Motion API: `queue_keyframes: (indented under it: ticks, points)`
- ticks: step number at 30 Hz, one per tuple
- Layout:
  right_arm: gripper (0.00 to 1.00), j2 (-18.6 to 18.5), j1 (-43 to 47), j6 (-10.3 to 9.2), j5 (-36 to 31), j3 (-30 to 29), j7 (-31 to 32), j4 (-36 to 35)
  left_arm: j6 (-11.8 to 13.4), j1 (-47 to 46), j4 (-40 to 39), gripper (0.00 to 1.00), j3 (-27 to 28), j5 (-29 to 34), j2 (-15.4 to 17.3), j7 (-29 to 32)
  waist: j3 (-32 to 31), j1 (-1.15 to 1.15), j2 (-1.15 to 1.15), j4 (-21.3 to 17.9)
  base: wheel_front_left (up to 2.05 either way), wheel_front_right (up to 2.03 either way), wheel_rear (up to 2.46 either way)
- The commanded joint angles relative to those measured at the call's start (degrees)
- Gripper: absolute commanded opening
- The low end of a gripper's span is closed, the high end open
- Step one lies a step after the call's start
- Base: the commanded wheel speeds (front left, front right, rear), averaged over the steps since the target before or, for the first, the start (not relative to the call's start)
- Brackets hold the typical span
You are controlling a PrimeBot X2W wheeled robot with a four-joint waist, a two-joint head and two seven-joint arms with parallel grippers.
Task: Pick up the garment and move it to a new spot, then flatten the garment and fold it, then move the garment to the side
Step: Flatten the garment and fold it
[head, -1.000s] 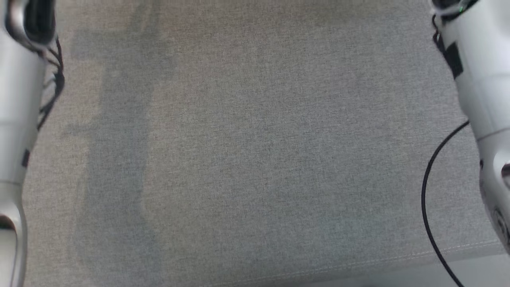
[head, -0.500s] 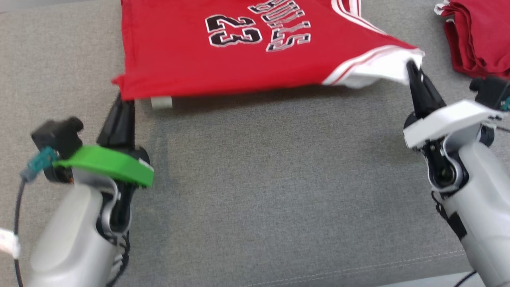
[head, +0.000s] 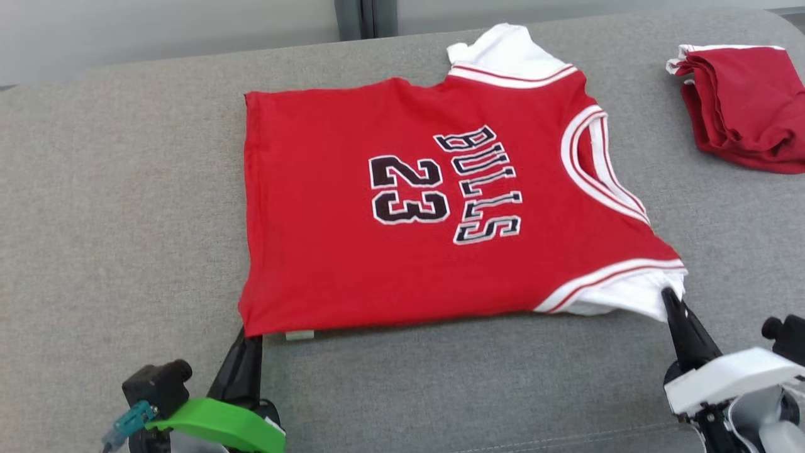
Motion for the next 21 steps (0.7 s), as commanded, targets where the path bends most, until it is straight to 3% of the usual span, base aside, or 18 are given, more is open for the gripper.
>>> queue_keyframes:
  ticks: [1, 9, 21]
  points:
    - [0.00, 1.0, 2.6, 0.01, -1.4, -2.2, 1.2, -2.1, 0.3, 1.2, -0.2, 0.00, 0.5, 0.3, -0.1, -0.3, -0.6, 0.00, 0.00, 0.4, 0.00, 0.00, 0.00]
    - [0.00, 8.0, 10.7, 0.01, -7.1, -10.6, 9.4, -11.7, -0.7, 3.0, 0.7, 0.00, 0.6, 0.9, -1.4, -0.3, -1.1, 0.00, 0.00, 1.0, 0.00, 0.00, 0.00]
    - [0.00, 9.4, 5.3, 0.01, -11.2, -12.4, 15.1, -13.0, -1.9, -1.1, 2.7, 0.00, -1.0, 1.7, -1.8, 0.7, 0.0, 0.00, 0.00, 1.7, 0.00, 0.00, 0.00]
